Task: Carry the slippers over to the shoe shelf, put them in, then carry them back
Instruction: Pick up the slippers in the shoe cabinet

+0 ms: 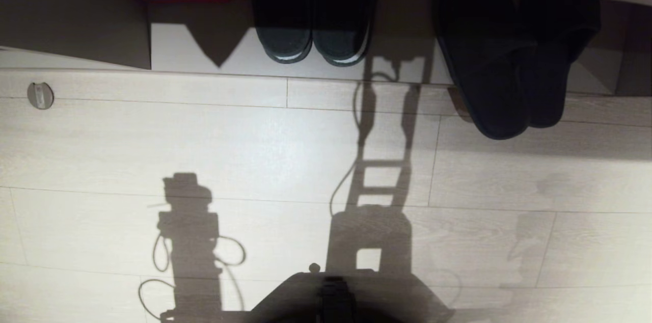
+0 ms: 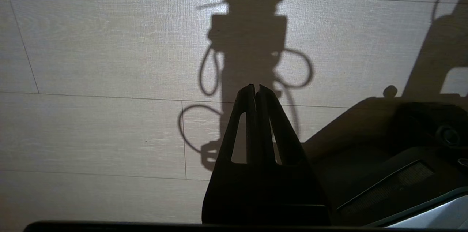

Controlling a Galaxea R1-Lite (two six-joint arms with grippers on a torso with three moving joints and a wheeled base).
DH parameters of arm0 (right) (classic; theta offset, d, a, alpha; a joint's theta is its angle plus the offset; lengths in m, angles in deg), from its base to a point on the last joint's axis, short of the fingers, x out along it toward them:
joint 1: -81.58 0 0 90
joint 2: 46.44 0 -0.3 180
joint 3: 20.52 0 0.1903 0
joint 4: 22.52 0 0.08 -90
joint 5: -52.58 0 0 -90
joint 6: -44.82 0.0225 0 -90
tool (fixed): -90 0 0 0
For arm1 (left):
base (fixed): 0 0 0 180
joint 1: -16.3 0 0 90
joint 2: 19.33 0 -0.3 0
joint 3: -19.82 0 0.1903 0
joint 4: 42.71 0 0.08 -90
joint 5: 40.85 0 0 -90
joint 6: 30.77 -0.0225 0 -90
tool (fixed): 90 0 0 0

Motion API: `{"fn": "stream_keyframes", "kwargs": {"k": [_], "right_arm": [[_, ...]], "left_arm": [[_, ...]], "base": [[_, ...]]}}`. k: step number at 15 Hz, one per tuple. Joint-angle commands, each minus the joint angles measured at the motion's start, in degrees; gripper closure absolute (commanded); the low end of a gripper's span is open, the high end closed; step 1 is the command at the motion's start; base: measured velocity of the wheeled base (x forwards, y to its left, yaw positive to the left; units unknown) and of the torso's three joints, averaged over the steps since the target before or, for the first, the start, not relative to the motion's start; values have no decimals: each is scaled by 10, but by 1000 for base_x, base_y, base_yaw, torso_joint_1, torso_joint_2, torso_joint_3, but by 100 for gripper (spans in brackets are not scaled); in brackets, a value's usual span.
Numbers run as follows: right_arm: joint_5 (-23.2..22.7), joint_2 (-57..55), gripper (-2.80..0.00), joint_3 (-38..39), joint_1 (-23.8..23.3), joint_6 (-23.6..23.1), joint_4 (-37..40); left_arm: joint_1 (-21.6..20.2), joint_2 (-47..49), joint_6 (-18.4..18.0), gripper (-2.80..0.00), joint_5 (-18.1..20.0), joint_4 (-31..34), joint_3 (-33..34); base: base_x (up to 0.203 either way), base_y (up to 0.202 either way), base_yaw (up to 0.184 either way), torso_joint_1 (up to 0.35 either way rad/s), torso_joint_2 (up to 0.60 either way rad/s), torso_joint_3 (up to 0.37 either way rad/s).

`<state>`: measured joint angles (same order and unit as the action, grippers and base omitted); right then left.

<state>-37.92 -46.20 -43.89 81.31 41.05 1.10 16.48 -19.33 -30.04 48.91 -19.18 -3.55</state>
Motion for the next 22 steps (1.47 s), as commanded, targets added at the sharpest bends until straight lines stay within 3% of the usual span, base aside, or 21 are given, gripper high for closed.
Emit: {"fn": "stream_keyframes", "kwargs": {"k": [1,6,9,12,17,22], "right_arm": [[1,-1,0,0,0,1,0],[0,-1,0,0,0,4,-2],[-14,-27,0,-89,0,2,29],[-25,-178,0,-171,2,2,23],[-53,-524,0,-203,9,-23,-180],[-89,-742,0,-207,39,-70,-397]], "left_arm": [[0,1,1,0,0,0,1],[0,0,1,0,0,0,1],[0,0,1,0,0,0,1],[0,1,1,0,0,0,1],[0,0,1,0,0,0,1],[0,0,0,0,0,0,1]], "base": [[0,0,0,0,0,0],[0,0,0,0,0,0],[0,0,0,0,0,0],[0,0,0,0,0,0],[0,0,0,0,0,0],[0,0,0,0,0,0]]}}
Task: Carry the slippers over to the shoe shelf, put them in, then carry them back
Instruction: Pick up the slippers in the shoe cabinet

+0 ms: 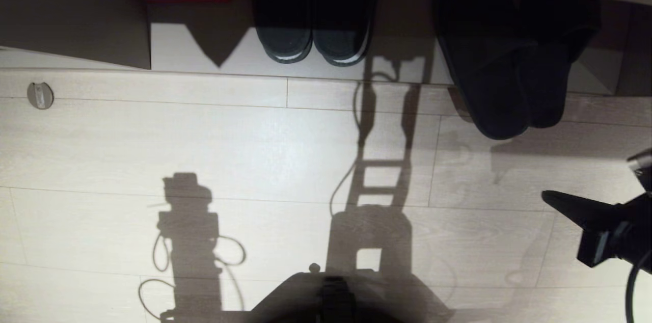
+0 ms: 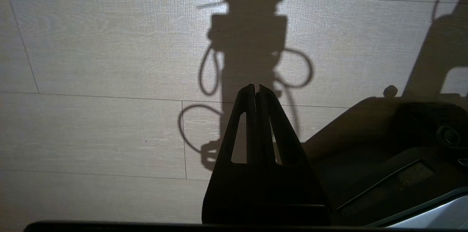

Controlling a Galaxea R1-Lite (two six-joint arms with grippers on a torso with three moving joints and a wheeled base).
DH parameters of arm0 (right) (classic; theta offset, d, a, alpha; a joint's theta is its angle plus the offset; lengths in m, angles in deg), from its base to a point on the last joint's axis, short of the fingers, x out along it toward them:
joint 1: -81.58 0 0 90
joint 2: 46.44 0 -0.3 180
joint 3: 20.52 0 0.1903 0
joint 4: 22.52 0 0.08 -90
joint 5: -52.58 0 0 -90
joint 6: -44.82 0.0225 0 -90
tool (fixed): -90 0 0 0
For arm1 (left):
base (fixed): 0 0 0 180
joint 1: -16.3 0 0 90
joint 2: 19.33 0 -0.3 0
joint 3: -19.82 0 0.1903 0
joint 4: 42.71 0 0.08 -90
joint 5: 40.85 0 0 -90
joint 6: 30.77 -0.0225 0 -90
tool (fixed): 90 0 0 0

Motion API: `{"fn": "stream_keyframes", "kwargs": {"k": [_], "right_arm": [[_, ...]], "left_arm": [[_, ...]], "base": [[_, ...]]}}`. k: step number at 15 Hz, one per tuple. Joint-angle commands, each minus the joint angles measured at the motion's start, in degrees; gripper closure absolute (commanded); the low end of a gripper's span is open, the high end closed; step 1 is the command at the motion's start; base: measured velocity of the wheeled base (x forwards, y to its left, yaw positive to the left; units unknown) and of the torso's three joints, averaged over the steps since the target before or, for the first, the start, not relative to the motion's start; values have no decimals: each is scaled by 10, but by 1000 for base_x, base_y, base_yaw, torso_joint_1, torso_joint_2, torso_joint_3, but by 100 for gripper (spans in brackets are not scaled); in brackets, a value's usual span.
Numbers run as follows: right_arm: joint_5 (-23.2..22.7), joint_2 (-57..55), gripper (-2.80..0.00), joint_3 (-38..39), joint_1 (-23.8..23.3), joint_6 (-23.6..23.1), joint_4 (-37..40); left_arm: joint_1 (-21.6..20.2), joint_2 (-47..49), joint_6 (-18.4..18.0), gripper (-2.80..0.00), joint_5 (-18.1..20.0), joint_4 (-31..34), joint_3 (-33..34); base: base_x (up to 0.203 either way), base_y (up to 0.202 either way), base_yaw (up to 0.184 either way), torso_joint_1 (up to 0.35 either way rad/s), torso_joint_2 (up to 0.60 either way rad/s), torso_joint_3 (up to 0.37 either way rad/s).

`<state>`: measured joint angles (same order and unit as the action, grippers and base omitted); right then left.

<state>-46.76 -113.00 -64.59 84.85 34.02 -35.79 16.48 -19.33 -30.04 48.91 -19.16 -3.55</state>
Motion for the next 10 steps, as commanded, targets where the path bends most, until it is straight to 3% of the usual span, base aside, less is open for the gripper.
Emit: {"fn": "stream_keyframes", "kwargs": {"k": [1,3,10], "right_arm": [[-2,-105,0,-1,7,-4,-106],[0,-123,0,-11,10,-8,-194],[37,-137,0,-81,13,-41,-248]], "left_arm": [[0,0,1,0,0,0,1],[0,0,1,0,0,0,1],[0,0,1,0,0,0,1]], "base": [[0,0,0,0,0,0],[0,0,0,0,0,0],[0,0,0,0,0,0]]}}
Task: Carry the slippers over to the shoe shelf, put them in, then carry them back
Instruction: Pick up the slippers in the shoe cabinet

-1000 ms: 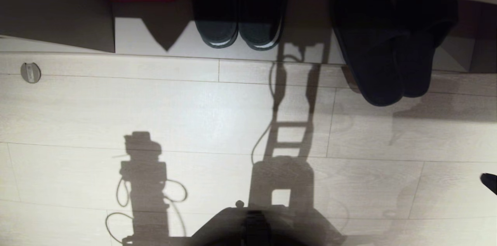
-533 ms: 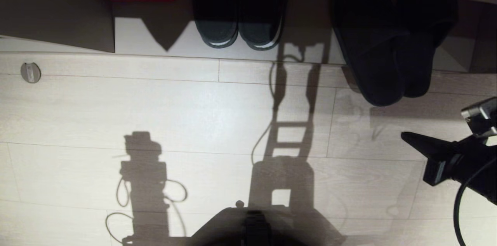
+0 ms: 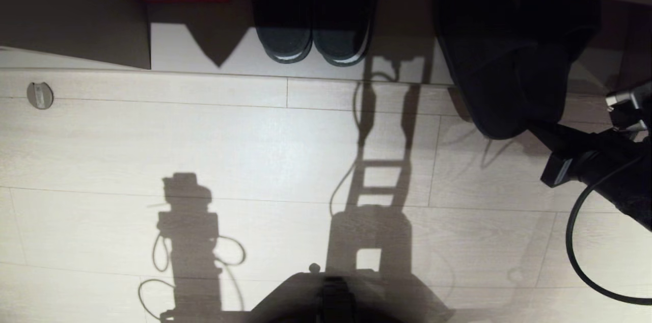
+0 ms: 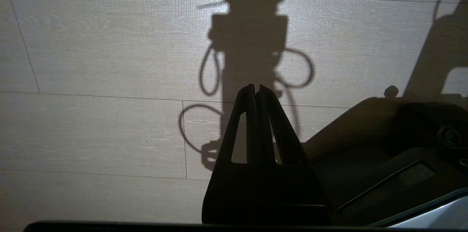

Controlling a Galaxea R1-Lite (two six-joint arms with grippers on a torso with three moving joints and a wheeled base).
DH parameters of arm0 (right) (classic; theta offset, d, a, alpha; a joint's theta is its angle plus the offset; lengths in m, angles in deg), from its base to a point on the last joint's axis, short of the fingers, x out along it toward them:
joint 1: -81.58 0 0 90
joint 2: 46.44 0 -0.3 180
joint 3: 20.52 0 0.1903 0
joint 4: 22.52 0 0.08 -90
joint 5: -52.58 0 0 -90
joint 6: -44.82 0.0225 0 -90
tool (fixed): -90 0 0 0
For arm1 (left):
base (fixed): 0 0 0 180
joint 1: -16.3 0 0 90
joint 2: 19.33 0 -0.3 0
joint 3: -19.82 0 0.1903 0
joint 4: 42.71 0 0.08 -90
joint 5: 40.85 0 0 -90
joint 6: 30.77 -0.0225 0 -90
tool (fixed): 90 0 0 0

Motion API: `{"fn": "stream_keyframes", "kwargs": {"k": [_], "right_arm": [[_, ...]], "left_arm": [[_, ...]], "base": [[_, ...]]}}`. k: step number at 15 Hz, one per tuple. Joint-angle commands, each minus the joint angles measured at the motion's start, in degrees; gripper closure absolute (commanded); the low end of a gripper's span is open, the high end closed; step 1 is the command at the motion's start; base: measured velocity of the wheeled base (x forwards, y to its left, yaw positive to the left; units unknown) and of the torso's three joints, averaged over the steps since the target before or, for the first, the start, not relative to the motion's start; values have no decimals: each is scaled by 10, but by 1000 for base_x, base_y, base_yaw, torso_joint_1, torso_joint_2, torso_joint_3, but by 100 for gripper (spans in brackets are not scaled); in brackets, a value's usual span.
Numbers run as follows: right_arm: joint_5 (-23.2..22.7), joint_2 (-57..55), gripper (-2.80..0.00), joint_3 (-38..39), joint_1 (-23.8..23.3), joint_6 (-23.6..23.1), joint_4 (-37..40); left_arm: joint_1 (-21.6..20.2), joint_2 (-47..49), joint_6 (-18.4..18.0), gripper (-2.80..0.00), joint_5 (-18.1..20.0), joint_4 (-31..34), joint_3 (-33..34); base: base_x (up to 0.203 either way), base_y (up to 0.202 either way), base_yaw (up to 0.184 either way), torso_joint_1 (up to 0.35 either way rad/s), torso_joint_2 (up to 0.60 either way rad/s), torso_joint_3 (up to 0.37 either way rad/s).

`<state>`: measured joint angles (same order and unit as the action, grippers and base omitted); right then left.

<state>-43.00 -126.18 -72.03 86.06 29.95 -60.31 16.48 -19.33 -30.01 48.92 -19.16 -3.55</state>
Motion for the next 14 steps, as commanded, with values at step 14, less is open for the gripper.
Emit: {"fn": "stream_keyframes", "kwargs": {"k": [14], "right_arm": [[110,-127,-280,-103,19,4,-187]], "left_arm": [[0,0,0,0,0,0,1]], "base": [[0,0,0,0,0,0]]}}
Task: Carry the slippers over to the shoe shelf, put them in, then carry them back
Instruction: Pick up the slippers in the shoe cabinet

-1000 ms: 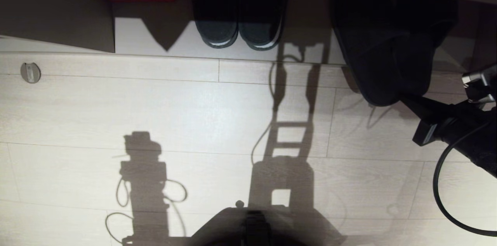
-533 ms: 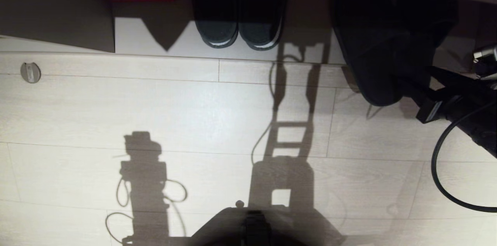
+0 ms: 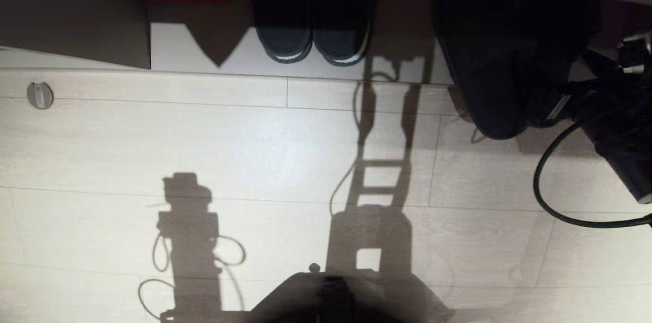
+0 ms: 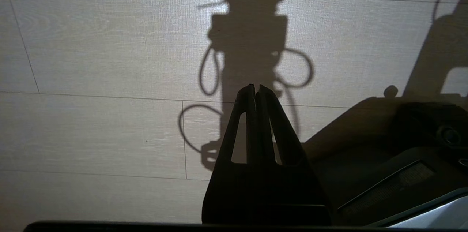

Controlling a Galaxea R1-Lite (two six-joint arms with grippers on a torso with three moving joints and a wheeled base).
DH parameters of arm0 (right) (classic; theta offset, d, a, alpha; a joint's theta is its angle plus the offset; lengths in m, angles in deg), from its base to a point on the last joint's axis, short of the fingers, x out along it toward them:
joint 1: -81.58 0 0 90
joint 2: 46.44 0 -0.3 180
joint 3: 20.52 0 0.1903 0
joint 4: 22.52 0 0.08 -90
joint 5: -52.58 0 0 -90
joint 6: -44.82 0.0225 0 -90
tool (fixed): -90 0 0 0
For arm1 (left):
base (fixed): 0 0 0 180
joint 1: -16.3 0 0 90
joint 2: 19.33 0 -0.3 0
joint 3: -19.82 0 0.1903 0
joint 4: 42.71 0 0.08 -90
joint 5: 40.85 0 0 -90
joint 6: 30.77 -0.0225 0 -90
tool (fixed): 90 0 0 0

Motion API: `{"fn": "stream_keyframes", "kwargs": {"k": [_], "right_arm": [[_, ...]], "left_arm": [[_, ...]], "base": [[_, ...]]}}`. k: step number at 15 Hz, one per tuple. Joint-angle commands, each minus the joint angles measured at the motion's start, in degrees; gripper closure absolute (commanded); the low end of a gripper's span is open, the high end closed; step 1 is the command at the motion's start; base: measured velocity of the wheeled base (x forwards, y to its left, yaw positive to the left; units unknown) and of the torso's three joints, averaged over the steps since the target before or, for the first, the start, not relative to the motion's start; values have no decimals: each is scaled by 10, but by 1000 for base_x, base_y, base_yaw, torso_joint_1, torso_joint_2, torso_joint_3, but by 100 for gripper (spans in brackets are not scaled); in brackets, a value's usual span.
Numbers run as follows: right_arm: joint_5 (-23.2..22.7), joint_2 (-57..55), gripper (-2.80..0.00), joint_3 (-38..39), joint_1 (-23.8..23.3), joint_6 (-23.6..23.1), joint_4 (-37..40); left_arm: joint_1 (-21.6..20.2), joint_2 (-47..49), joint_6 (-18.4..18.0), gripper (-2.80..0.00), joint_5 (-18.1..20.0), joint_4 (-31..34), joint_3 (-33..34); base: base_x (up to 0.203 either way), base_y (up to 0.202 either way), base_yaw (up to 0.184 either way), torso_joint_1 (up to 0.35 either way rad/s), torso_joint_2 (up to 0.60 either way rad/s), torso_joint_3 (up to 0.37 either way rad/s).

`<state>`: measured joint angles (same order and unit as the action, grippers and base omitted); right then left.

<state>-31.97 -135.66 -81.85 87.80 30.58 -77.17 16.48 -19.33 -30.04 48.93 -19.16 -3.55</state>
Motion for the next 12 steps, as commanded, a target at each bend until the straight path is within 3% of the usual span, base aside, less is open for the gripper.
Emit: {"fn": "stream_keyframes", "kwargs": {"k": [1,6,10,12], "right_arm": [[3,-54,-280,-20,9,2,-36],[10,-136,-280,-111,24,22,-80],[9,-179,-280,-231,24,24,-83],[8,-185,-280,-239,24,25,-84]], "left_arm": [[0,0,1,0,0,0,1],[0,0,1,0,0,0,1],[0,0,1,0,0,0,1],[0,0,1,0,0,0,1]], "base": [[0,0,0,0,0,0],[0,0,0,0,0,0],[0,0,0,0,0,0],[0,0,0,0,0,0]]}}
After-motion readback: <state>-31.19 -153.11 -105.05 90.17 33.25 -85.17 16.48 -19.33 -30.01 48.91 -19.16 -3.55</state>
